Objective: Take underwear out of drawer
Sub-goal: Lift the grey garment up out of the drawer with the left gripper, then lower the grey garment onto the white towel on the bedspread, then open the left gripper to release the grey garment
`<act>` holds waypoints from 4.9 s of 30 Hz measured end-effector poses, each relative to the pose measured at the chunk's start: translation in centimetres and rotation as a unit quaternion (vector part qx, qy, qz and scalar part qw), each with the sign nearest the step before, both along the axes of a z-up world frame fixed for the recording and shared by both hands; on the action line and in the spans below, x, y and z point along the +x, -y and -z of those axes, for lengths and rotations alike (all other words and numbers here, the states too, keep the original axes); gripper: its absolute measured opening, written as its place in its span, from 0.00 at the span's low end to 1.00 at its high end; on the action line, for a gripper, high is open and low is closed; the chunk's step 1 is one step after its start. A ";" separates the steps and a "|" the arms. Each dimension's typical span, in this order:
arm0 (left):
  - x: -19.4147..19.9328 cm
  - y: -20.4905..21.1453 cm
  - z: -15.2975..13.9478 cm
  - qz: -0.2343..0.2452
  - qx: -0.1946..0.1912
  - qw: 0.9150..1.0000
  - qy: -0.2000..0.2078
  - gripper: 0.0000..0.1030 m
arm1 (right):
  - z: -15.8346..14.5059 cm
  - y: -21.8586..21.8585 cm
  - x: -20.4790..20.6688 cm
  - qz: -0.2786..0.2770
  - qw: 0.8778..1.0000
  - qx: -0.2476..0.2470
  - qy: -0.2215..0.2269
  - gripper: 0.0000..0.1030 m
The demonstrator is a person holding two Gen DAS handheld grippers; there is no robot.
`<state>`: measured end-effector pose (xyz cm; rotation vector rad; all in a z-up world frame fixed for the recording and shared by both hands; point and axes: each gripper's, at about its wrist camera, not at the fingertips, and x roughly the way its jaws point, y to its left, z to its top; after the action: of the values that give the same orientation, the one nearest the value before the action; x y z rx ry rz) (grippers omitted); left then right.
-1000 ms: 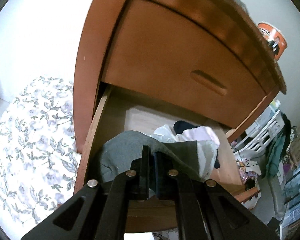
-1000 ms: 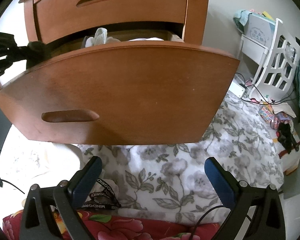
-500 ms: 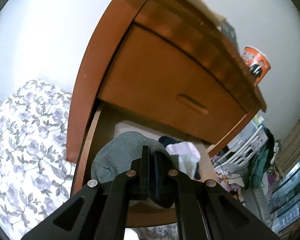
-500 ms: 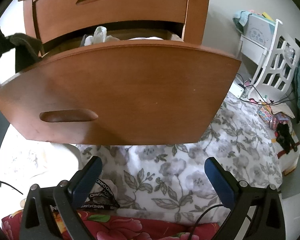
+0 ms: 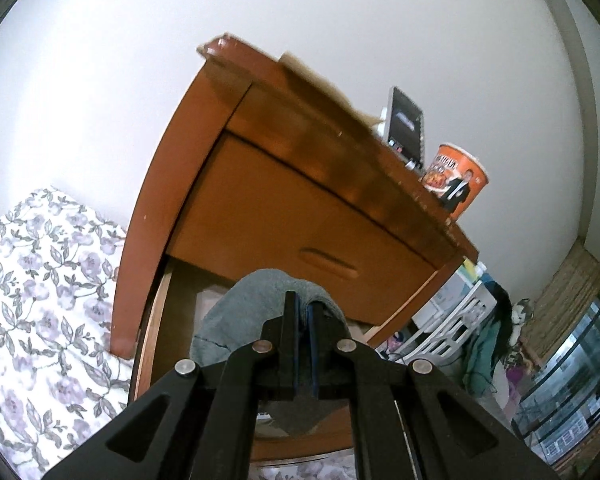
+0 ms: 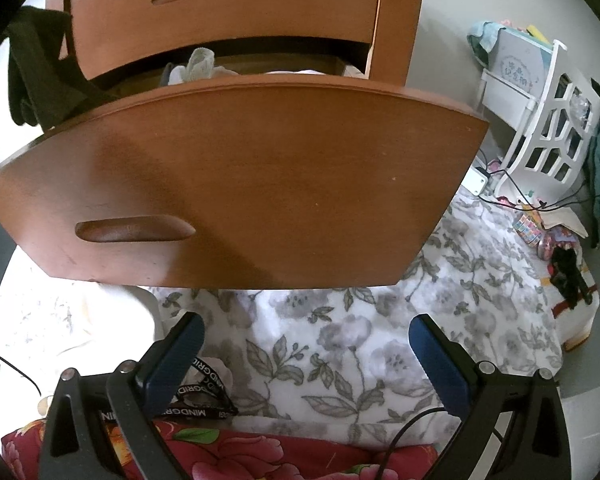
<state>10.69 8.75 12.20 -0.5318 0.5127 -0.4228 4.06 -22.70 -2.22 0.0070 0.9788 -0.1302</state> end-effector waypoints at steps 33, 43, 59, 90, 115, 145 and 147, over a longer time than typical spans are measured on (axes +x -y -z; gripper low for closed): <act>-12.1 -4.4 -9.9 -0.062 -0.011 0.992 0.109 0.03 | -1.1 0.2 -1.3 0.008 0.999 -0.006 0.037 1.00; -14.4 -4.0 -9.9 -0.061 0.007 0.994 0.088 0.03 | -1.6 0.2 -2.0 0.010 0.999 -0.006 0.053 1.00; -13.5 -1.2 -6.1 -0.023 0.055 0.998 -0.017 0.03 | -2.5 -0.3 -2.7 0.008 0.997 -0.012 0.076 1.00; -8.4 6.2 8.0 0.070 0.168 0.963 -0.199 0.03 | -2.3 -0.2 -2.6 0.011 0.998 -0.006 0.069 1.00; -6.3 5.4 19.7 0.077 0.297 0.912 -0.273 0.03 | -1.3 0.1 -1.1 0.010 0.999 0.004 0.030 1.00; -5.3 4.9 20.0 0.069 0.288 0.912 -0.283 0.75 | -0.5 0.2 -0.6 0.010 1.000 0.005 0.008 1.00; -5.2 4.9 19.9 0.067 0.286 0.914 -0.281 0.79 | -0.5 0.2 -0.6 0.010 1.000 0.005 0.007 1.00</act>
<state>5.44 3.85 -7.73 -0.0344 1.1900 -0.2235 3.48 -22.86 -1.70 0.0267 0.9652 -0.1433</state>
